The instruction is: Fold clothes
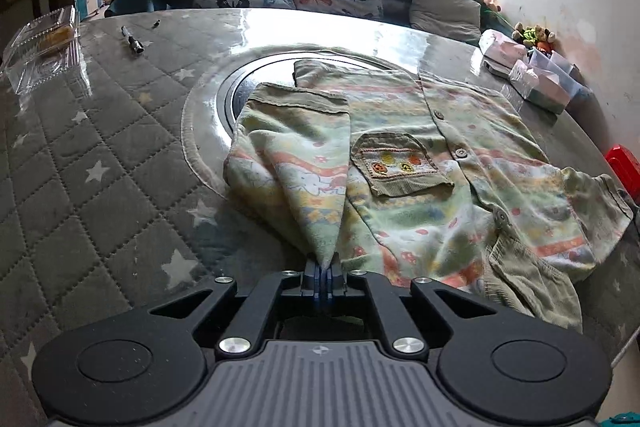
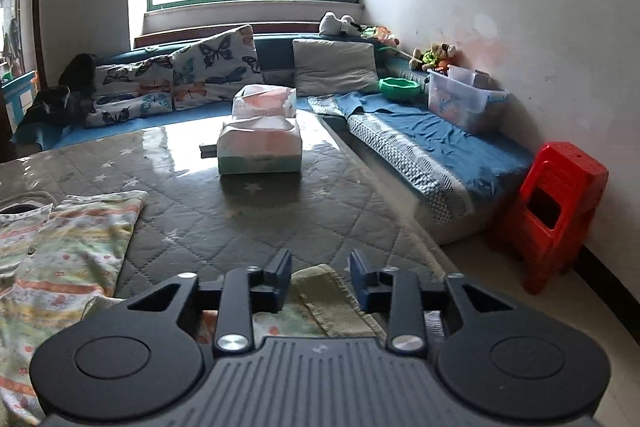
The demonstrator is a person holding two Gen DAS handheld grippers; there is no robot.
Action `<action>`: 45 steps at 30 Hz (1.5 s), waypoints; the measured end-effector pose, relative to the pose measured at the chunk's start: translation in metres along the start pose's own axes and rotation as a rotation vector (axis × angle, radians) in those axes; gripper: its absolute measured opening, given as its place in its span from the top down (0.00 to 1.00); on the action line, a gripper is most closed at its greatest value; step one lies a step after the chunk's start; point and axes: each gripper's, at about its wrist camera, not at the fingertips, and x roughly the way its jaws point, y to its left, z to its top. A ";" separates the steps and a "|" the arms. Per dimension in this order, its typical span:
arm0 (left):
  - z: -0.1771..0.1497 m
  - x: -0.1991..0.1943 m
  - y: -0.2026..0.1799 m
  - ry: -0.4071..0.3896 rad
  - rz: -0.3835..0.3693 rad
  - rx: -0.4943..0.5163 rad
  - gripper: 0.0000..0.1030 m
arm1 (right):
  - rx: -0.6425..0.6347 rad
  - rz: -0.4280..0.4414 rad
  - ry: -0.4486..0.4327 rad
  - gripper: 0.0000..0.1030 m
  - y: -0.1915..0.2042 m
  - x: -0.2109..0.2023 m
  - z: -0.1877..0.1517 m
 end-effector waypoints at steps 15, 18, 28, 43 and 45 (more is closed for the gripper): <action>0.001 -0.011 0.010 -0.018 0.053 -0.012 0.52 | -0.011 0.086 0.161 0.66 0.022 0.074 -0.022; 0.004 -0.014 0.011 -0.029 0.063 -0.011 0.49 | -0.009 0.064 0.164 0.66 0.019 0.083 -0.022; 0.039 0.000 -0.001 -0.108 0.071 0.051 0.47 | -0.029 0.037 0.163 0.62 0.026 0.091 -0.011; 0.093 0.095 -0.039 -0.080 0.076 0.127 0.55 | -0.139 0.261 0.093 0.56 0.095 0.050 0.002; 0.094 0.103 -0.040 -0.067 0.083 0.135 0.63 | -0.158 0.296 0.091 0.55 0.107 0.048 0.003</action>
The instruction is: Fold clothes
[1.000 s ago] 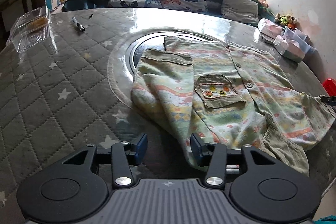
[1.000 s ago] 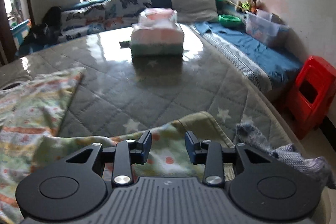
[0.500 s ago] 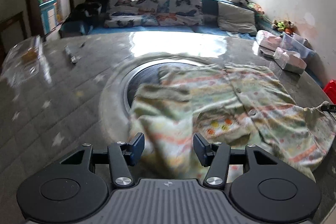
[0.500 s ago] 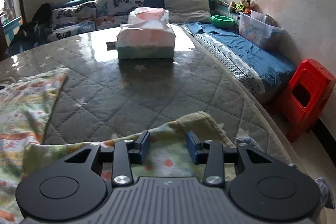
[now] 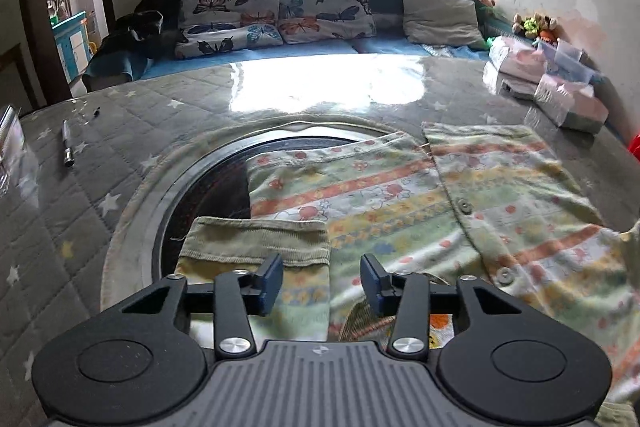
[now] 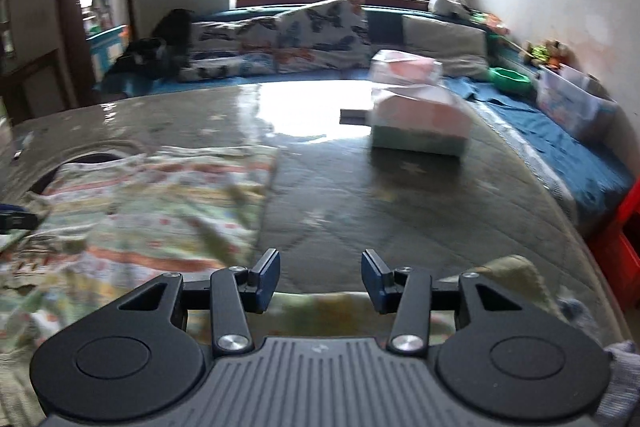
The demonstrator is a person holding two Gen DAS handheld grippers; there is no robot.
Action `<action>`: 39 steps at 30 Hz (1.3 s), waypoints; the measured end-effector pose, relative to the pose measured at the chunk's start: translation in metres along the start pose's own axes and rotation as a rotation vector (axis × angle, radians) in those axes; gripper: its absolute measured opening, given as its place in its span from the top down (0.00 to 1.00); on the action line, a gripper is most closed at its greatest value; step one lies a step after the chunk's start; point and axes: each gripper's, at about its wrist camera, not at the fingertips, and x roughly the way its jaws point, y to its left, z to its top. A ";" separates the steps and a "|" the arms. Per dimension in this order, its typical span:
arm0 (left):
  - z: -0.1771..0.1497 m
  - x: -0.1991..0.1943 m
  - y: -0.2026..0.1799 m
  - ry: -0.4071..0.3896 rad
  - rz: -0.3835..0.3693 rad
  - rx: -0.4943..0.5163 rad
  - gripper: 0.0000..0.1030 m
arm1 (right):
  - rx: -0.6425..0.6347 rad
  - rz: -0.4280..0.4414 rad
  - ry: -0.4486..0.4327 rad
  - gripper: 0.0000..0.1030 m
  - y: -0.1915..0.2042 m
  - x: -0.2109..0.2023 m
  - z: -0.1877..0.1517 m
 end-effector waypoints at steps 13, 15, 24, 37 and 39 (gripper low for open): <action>-0.002 -0.032 0.034 -0.086 0.027 -0.085 0.97 | -0.090 0.125 -0.019 0.55 0.049 0.001 0.007; -0.004 -0.054 0.050 -0.125 0.047 -0.133 0.97 | -0.096 0.134 -0.020 0.55 0.053 0.000 0.007; -0.050 -0.127 0.109 -0.190 0.184 -0.273 0.97 | -0.131 0.174 -0.022 0.55 0.071 -0.003 0.004; -0.134 -0.145 0.149 -0.048 0.352 -0.423 0.97 | -0.179 0.200 0.041 0.54 0.093 0.016 -0.007; -0.139 -0.146 0.153 -0.033 0.385 -0.428 0.99 | -0.179 0.200 0.049 0.54 0.093 0.019 -0.008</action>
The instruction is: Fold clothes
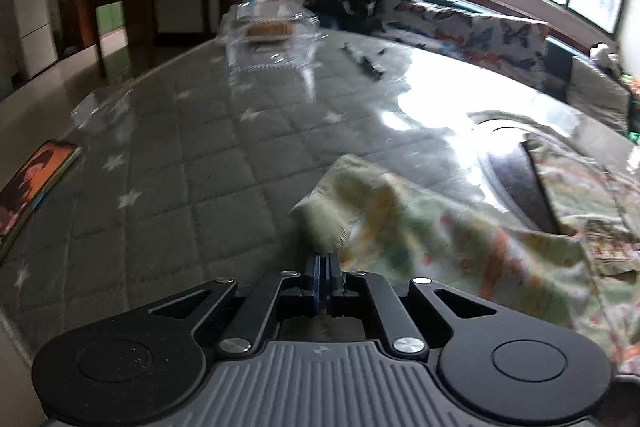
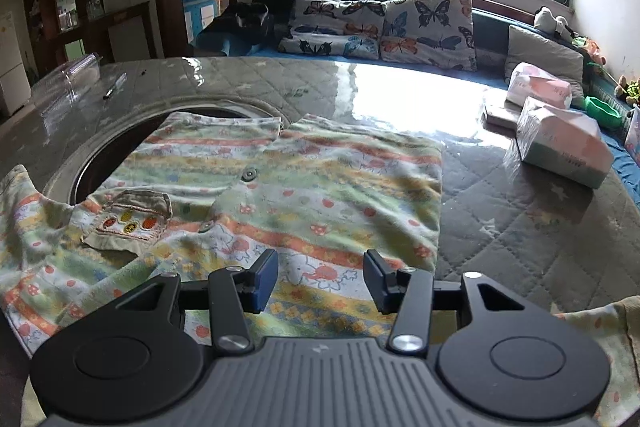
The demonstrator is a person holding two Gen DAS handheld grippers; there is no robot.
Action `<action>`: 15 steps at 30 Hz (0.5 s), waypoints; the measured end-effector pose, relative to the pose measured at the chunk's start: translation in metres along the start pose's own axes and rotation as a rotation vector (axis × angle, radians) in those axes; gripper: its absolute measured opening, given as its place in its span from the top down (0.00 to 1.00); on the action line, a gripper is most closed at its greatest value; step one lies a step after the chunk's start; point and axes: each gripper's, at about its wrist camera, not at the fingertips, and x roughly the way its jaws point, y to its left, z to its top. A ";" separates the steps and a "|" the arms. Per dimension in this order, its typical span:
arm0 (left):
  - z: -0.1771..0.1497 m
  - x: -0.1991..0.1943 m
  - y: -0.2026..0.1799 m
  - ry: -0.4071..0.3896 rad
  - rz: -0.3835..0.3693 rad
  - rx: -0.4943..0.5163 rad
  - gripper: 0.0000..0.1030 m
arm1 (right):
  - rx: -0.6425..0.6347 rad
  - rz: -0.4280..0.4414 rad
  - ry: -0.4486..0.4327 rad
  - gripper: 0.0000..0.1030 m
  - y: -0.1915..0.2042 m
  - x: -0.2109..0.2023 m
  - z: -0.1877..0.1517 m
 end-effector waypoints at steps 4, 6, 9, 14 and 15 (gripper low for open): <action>0.002 0.001 0.008 0.006 0.029 -0.010 0.99 | 0.009 0.000 0.008 0.53 -0.003 0.004 0.000; 0.005 -0.001 0.006 -0.002 0.024 -0.012 0.98 | 0.012 0.000 0.007 0.53 -0.004 0.004 0.001; 0.013 -0.005 -0.005 -0.030 -0.028 -0.011 0.96 | 0.009 0.000 0.005 0.53 -0.004 0.005 0.002; 0.025 0.001 -0.034 -0.034 -0.164 0.013 0.95 | 0.009 0.001 0.000 0.53 -0.003 0.008 0.005; 0.026 0.004 -0.040 -0.030 -0.184 0.022 0.95 | 0.010 0.001 0.000 0.52 -0.003 0.008 0.006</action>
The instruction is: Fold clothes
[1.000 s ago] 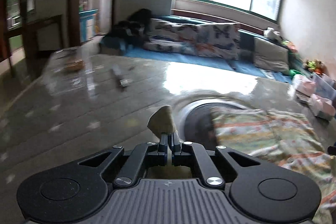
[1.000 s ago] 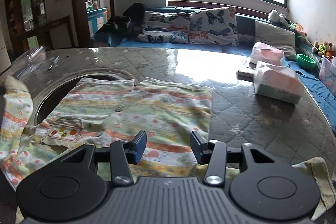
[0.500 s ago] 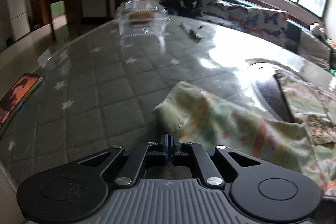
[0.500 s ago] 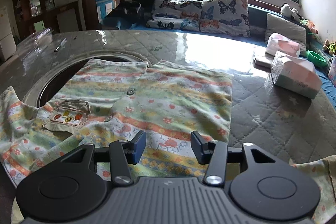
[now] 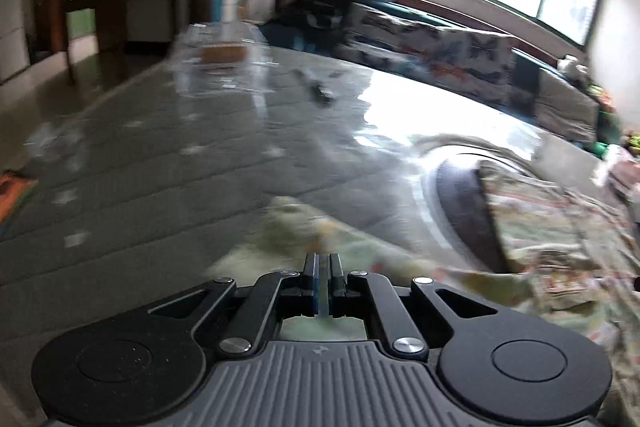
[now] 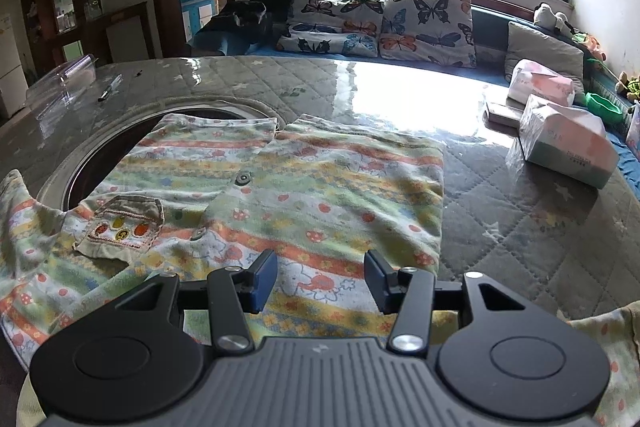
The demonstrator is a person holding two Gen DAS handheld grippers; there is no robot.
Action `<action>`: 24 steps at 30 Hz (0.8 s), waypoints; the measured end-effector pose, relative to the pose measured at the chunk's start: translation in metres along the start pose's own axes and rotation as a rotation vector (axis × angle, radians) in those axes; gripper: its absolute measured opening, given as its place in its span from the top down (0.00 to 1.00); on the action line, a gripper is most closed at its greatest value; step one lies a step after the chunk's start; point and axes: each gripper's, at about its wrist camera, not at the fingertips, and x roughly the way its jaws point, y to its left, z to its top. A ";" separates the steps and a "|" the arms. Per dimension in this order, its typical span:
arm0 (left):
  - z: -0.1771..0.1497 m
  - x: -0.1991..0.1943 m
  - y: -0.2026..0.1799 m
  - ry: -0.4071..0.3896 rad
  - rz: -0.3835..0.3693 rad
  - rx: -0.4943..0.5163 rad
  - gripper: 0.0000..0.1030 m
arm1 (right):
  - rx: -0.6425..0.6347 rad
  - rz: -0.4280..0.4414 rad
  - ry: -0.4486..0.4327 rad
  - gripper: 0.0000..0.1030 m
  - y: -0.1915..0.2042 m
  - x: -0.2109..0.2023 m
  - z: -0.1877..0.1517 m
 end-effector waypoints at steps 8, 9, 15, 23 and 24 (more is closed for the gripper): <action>0.002 0.037 -0.014 0.030 0.029 0.076 0.95 | -0.013 0.001 0.003 0.51 -0.001 0.005 0.005; 0.002 0.037 -0.014 0.024 0.052 0.091 0.95 | -0.013 -0.001 0.006 0.51 -0.001 0.007 0.005; 0.008 0.043 0.005 -0.002 0.122 0.099 0.96 | -0.004 -0.013 0.026 0.51 -0.007 0.021 0.008; 0.013 0.048 0.008 -0.012 0.161 0.123 0.96 | 0.016 -0.023 0.015 0.49 -0.012 0.032 0.015; 0.013 0.048 0.008 -0.012 0.159 0.125 0.96 | 0.024 -0.025 0.013 0.49 -0.013 0.032 0.017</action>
